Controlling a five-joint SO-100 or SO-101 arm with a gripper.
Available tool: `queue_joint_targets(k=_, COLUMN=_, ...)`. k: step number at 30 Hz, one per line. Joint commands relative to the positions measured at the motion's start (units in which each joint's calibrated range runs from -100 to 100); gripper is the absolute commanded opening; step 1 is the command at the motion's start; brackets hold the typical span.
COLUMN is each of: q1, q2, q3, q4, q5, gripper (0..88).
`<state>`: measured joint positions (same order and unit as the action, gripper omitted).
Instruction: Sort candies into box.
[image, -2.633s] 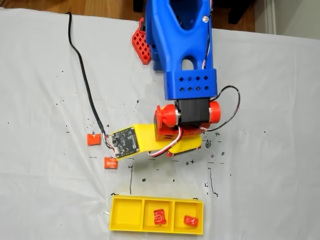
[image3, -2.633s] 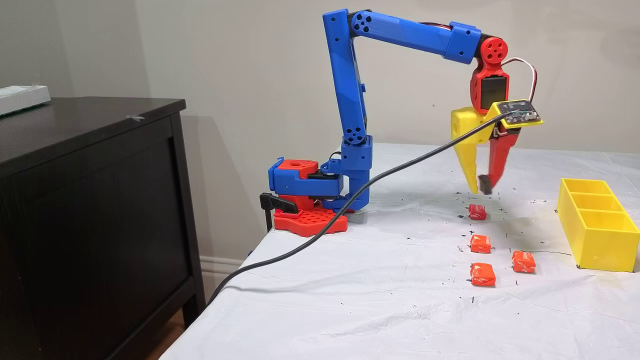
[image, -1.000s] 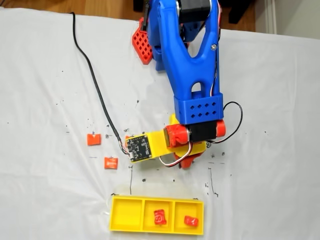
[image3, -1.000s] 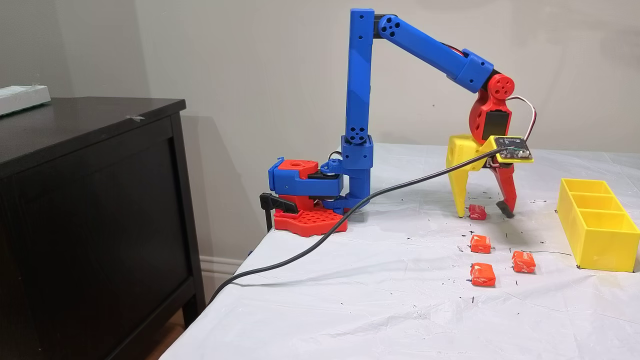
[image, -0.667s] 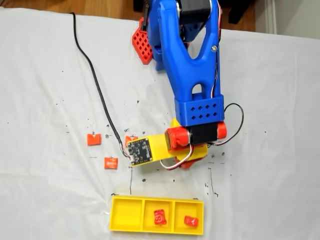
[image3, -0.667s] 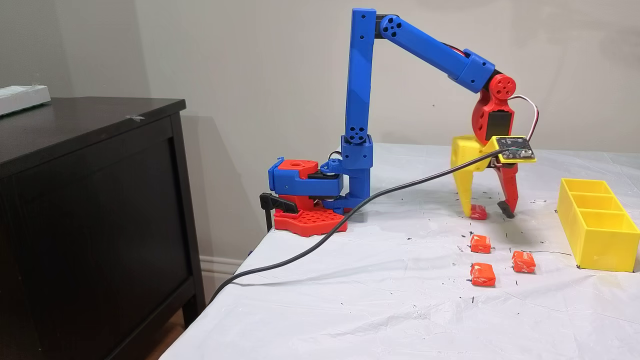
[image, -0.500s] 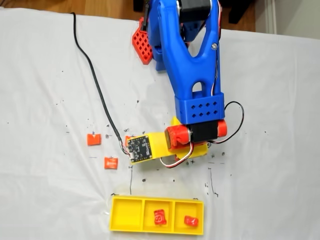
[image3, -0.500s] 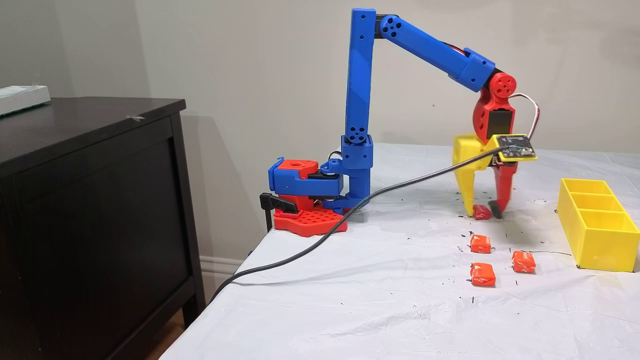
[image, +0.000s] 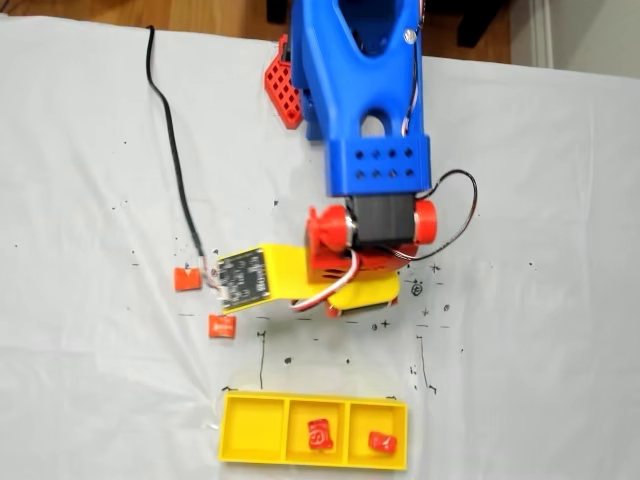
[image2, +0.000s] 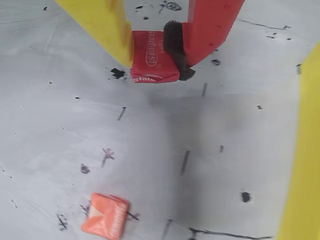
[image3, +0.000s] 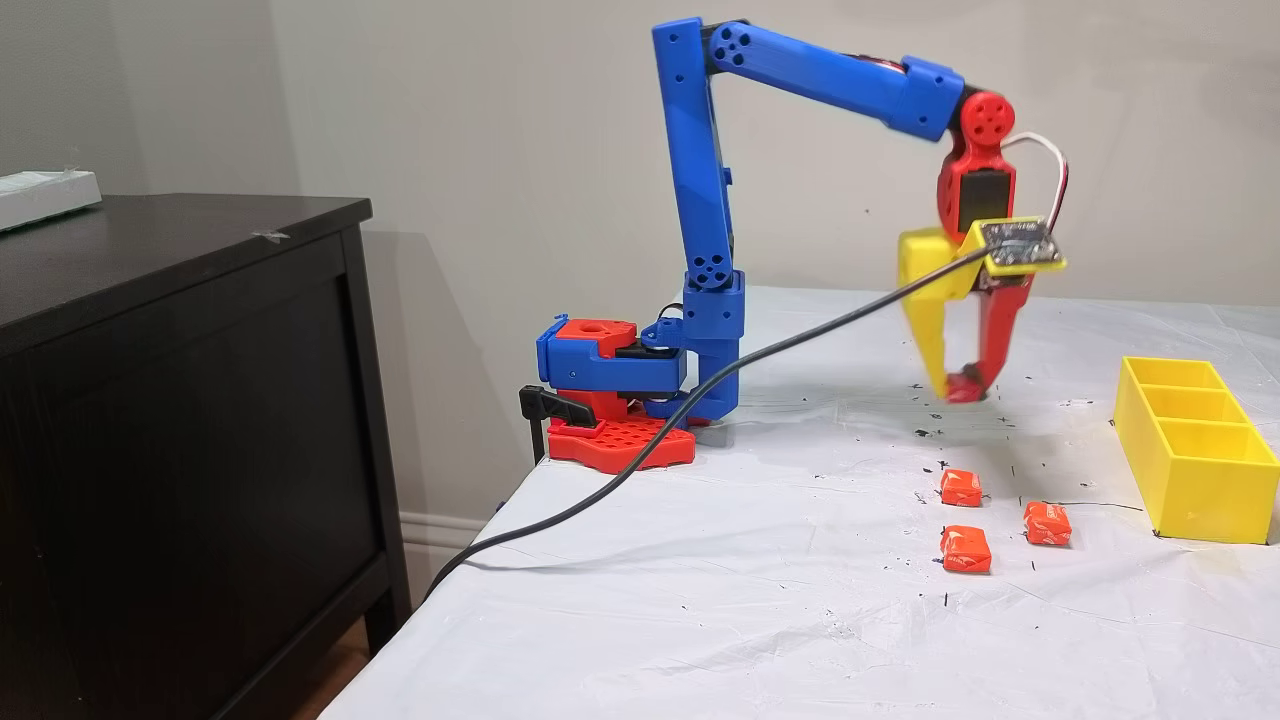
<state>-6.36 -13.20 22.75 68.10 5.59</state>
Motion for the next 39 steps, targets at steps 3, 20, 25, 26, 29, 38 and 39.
queue_joint_targets(k=3, q1=7.27, q2=-5.04, q3=-16.15, q4=-3.87, q5=1.66, gripper=0.2)
queue_joint_targets(k=20, q1=13.42, q2=10.14, q3=-28.44, q4=-9.52, q5=2.88, gripper=0.2)
queue_joint_targets(k=25, q1=13.06, q2=13.45, q3=-28.9, q4=-10.26, q5=2.2, gripper=0.2)
queue_joint_targets(k=26, q1=13.06, q2=14.05, q3=-29.63, q4=-10.26, q5=2.1, gripper=0.2)
queue_joint_targets(k=29, q1=13.24, q2=16.76, q3=-31.99, q4=-10.58, q5=1.71, gripper=0.2)
queue_joint_targets(k=38, q1=12.7, q2=20.41, q3=-34.73, q4=-11.24, q5=0.73, gripper=0.2)
queue_joint_targets(k=39, q1=12.7, q2=20.66, q3=-34.73, q4=-11.32, q5=0.73, gripper=0.2)
